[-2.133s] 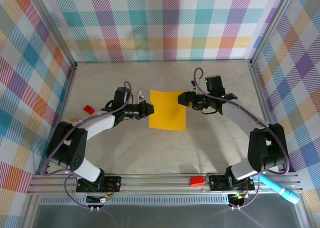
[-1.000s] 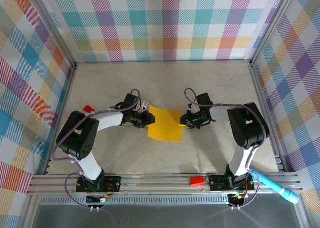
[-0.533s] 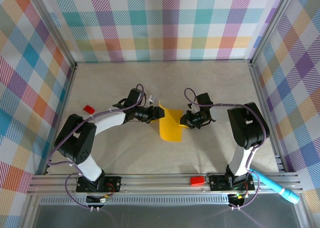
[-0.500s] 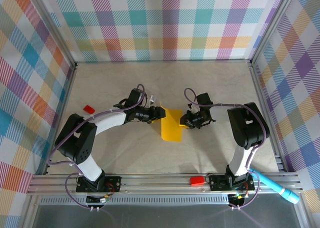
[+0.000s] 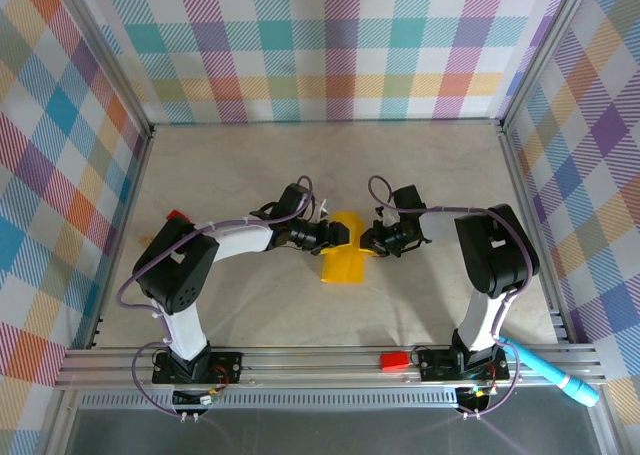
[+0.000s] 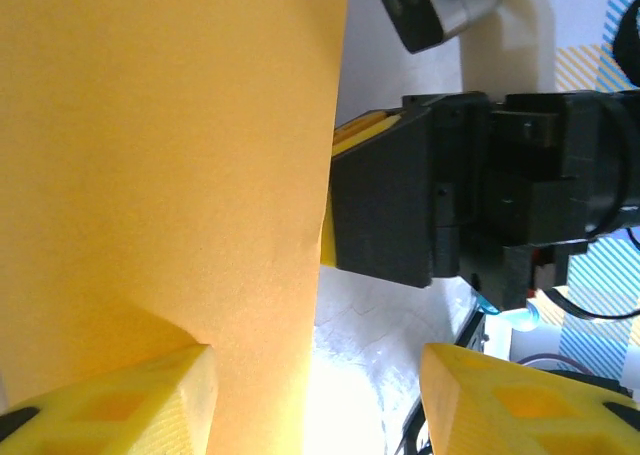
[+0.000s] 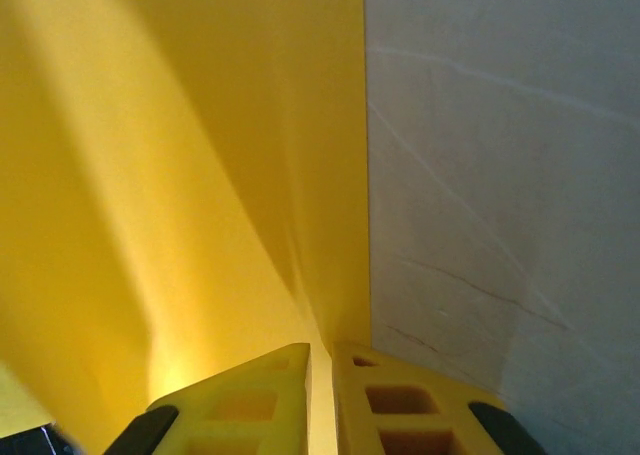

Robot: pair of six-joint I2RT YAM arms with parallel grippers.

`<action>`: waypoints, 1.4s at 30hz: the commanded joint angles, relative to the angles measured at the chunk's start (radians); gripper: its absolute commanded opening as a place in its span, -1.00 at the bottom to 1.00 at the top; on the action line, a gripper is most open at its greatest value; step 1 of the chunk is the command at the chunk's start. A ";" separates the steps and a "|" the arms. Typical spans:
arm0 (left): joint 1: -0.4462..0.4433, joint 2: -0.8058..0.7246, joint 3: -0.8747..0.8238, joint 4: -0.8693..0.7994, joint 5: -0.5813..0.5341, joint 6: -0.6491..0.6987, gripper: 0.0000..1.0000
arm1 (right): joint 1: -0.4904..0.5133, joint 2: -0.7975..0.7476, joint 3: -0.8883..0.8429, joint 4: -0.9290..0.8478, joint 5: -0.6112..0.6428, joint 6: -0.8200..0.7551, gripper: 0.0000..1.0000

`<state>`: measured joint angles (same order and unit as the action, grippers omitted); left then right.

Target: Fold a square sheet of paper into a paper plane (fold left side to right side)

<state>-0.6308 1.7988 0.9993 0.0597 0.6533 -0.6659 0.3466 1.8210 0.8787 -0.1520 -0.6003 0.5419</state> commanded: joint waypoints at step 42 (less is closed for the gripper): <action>-0.013 0.042 0.028 0.001 -0.047 -0.006 -0.98 | -0.012 -0.061 -0.065 0.281 -0.174 0.102 -0.25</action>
<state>-0.6327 1.8378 1.0069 0.0654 0.6079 -0.6773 0.3214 1.7378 0.8242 0.0597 -0.7269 0.6163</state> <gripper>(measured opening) 0.050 0.376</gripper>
